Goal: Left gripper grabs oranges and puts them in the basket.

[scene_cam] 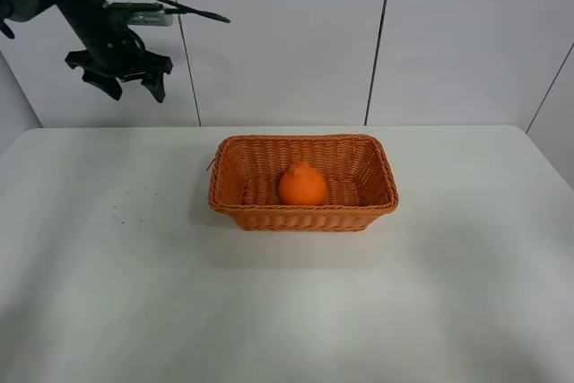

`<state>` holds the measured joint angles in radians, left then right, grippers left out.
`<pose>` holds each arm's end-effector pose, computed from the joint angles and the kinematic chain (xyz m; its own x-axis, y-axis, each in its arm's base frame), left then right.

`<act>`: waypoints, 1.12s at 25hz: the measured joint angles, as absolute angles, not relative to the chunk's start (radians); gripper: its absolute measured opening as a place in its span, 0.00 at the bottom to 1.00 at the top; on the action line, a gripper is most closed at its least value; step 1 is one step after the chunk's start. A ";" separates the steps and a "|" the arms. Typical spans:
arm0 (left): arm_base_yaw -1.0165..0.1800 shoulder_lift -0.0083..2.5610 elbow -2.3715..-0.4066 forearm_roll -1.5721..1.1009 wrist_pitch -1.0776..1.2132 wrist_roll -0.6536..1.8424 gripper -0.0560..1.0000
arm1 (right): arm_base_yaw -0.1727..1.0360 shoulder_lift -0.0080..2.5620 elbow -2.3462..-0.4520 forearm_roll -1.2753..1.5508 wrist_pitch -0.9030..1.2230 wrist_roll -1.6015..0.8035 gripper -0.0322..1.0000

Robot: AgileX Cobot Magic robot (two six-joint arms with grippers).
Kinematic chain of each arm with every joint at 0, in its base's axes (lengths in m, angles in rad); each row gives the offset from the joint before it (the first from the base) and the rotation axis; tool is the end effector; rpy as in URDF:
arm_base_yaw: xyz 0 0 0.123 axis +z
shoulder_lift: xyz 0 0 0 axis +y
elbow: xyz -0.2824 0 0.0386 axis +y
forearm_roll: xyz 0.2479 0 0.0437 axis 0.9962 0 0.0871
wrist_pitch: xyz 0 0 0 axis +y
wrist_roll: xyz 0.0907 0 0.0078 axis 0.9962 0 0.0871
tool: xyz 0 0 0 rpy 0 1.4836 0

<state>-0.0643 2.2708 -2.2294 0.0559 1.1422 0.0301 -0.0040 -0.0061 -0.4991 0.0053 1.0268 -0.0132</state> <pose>0.5017 -0.0277 0.2666 -0.8840 0.1103 -0.4543 0.0882 0.9937 0.0695 -0.0043 0.0004 0.2797 -0.4208 -0.0088 -0.9071 -0.0045 1.0000 -0.0076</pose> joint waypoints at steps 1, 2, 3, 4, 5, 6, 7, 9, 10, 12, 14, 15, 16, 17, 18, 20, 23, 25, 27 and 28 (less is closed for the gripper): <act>-0.039 2.271 -2.229 0.056 1.142 0.030 0.86 | -0.004 -0.006 -0.499 0.005 1.027 -0.013 0.70; -0.022 2.271 -2.229 0.056 1.143 0.030 0.86 | -0.004 -0.006 -0.499 0.005 1.027 -0.013 0.70; -0.010 2.271 -2.229 0.056 1.144 0.030 0.86 | -0.004 -0.006 -0.499 0.005 1.027 -0.013 0.70; -0.002 2.271 -2.229 0.056 1.146 0.030 0.86 | -0.004 -0.006 -0.499 0.005 1.027 -0.013 0.70; 0.003 2.271 -2.228 0.056 1.148 0.030 0.86 | -0.004 -0.006 -0.499 0.005 1.027 -0.013 0.70; 0.004 2.267 -2.224 0.056 1.148 0.030 0.86 | -0.004 -0.006 -0.499 0.005 1.027 -0.013 0.70; 0.004 2.257 -2.213 0.055 1.148 0.030 0.86 | -0.004 -0.006 -0.499 0.005 1.027 -0.013 0.70; 0.004 2.232 -2.171 0.053 1.151 0.030 0.86 | -0.004 -0.006 -0.499 0.005 1.027 -0.013 0.70; 0.004 2.209 -2.141 0.050 1.156 0.030 0.86 | -0.004 -0.006 -0.499 0.005 1.027 -0.013 0.70; 0.003 2.154 -2.071 0.037 1.176 0.030 0.86 | -0.004 -0.006 -0.499 0.005 1.027 -0.013 0.70; 0.003 2.081 -1.995 0.031 1.187 0.030 0.86 | -0.004 -0.006 -0.499 0.005 1.027 -0.013 0.70; 0.003 2.049 -1.955 0.030 1.188 0.030 0.86 | -0.004 -0.006 -0.499 0.005 1.027 -0.013 0.70; 0.003 2.009 -1.916 0.029 1.188 0.030 0.86 | -0.004 -0.006 -0.499 0.005 1.027 -0.013 0.70; 0.003 1.972 -1.881 0.028 1.188 0.030 0.86 | -0.004 -0.006 -0.499 0.005 1.027 -0.013 0.70; 0.003 1.927 -1.837 0.027 1.188 0.030 0.86 | -0.004 -0.006 -0.499 0.005 1.027 -0.013 0.70; 0.003 1.827 -1.745 0.023 1.188 0.029 0.86 | -0.004 -0.006 -0.499 0.005 1.027 -0.013 0.70; 0.003 1.670 -1.607 0.020 1.188 0.029 0.86 | -0.004 -0.006 -0.499 0.005 1.027 -0.013 0.70; 0.003 1.560 -1.510 0.020 1.188 0.029 0.86 | -0.004 -0.006 -0.499 0.005 1.027 -0.013 0.70; 0.003 1.440 -1.395 0.020 1.188 0.029 0.86 | -0.004 -0.006 -0.499 0.005 1.027 -0.013 0.70; 0.003 1.390 -1.345 0.020 1.188 0.029 0.86 | -0.004 -0.006 -0.499 0.005 1.027 -0.013 0.70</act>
